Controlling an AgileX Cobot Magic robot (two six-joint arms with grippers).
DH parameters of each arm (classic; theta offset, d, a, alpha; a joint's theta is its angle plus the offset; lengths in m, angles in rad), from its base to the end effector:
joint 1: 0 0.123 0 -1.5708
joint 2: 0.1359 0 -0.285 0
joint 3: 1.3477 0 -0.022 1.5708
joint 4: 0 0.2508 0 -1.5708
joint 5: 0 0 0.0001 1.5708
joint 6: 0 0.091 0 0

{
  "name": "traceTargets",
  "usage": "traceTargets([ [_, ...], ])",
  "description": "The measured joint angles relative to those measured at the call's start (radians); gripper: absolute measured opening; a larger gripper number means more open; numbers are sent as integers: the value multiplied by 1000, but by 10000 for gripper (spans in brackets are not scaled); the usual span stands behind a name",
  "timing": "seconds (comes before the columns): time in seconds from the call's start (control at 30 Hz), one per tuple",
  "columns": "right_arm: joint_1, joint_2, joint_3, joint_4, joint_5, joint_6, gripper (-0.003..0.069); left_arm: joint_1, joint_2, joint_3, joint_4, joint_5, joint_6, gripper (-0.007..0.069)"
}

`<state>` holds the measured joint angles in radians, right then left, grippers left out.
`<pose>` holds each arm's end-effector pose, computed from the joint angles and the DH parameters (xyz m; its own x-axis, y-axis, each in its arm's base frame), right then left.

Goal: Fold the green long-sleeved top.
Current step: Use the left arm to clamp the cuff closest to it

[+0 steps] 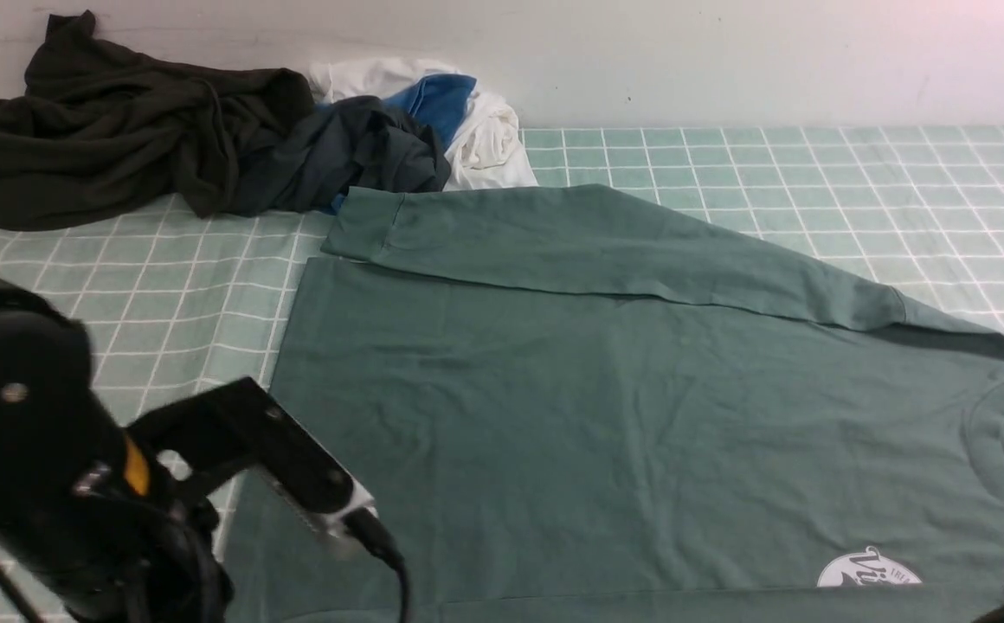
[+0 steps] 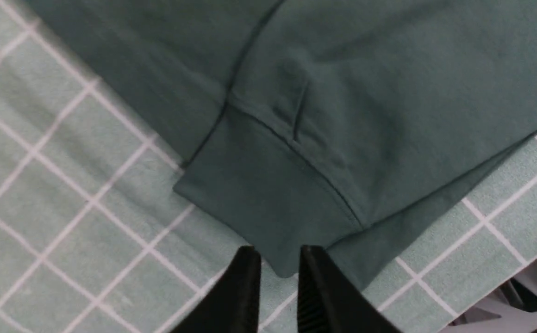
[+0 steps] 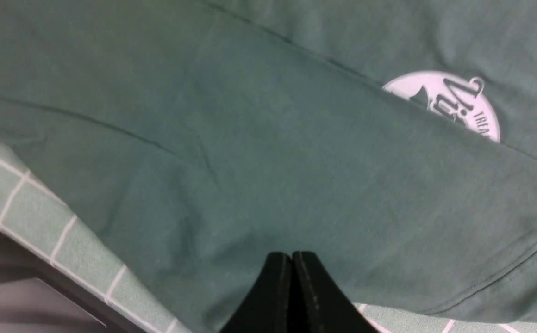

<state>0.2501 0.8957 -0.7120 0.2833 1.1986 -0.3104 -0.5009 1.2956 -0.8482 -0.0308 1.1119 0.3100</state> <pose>0.1205 0.0552 0.2811 -0.8458 -0.4188 -0.3304 -0.4935 0.8496 0.1862 0.1845 -0.1039 0.2469 -0.6939 0.7127 -0.1024 0.7163 0.6978 0.0025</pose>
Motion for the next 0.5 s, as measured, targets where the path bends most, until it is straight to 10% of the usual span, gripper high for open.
traceTargets([
  [0.27, 18, 5, 0, -7, -61, 0, -14, -49, 271, -41, 23, -178, 0, 362],
  [0.5, 18, 6, 0, -8, -82, 0, -14, -49, 400, -60, 54, -229, 1, 378],
])
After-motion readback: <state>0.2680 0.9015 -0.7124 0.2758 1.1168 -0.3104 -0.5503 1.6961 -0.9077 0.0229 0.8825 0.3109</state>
